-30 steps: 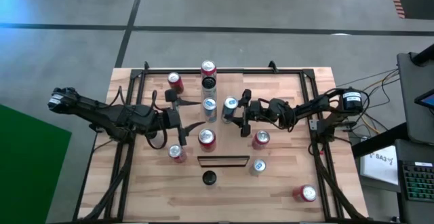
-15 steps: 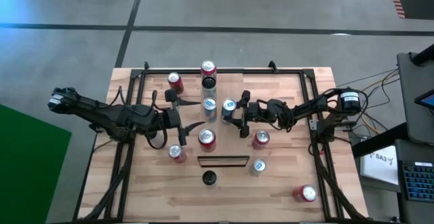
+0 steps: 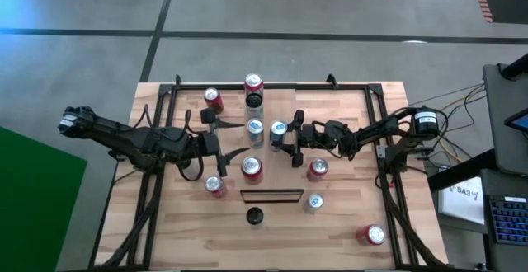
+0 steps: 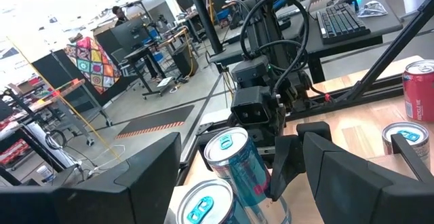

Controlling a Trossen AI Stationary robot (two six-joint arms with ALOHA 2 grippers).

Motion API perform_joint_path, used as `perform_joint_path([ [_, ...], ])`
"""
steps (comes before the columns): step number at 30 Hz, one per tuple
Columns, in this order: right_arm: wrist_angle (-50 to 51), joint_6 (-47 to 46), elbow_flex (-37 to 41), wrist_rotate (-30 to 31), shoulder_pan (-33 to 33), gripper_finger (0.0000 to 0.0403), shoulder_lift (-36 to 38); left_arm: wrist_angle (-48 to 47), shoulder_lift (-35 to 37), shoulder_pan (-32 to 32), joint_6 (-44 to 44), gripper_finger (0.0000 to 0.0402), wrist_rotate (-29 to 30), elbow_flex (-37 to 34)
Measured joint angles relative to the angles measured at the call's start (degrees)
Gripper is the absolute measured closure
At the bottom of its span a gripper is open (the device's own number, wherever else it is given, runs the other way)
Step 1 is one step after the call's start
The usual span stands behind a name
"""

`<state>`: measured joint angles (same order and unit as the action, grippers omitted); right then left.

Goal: Place canned beverage on shelf
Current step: Put the left blue soda can on the shelf aligned with the other blue soda can

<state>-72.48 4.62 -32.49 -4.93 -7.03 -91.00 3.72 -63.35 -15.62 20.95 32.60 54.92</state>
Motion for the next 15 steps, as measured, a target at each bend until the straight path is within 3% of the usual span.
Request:
perform_joint_path([
  [9,0.12,0.06,0.0,0.02,0.0,0.0174,0.02,0.01,0.0,0.09,0.0,0.0125,-0.02,0.0],
  [15,0.14,0.0,0.0,0.46,0.0,0.0151,0.02,0.03,0.0,0.09,0.0,0.0125,0.0,0.0],
])
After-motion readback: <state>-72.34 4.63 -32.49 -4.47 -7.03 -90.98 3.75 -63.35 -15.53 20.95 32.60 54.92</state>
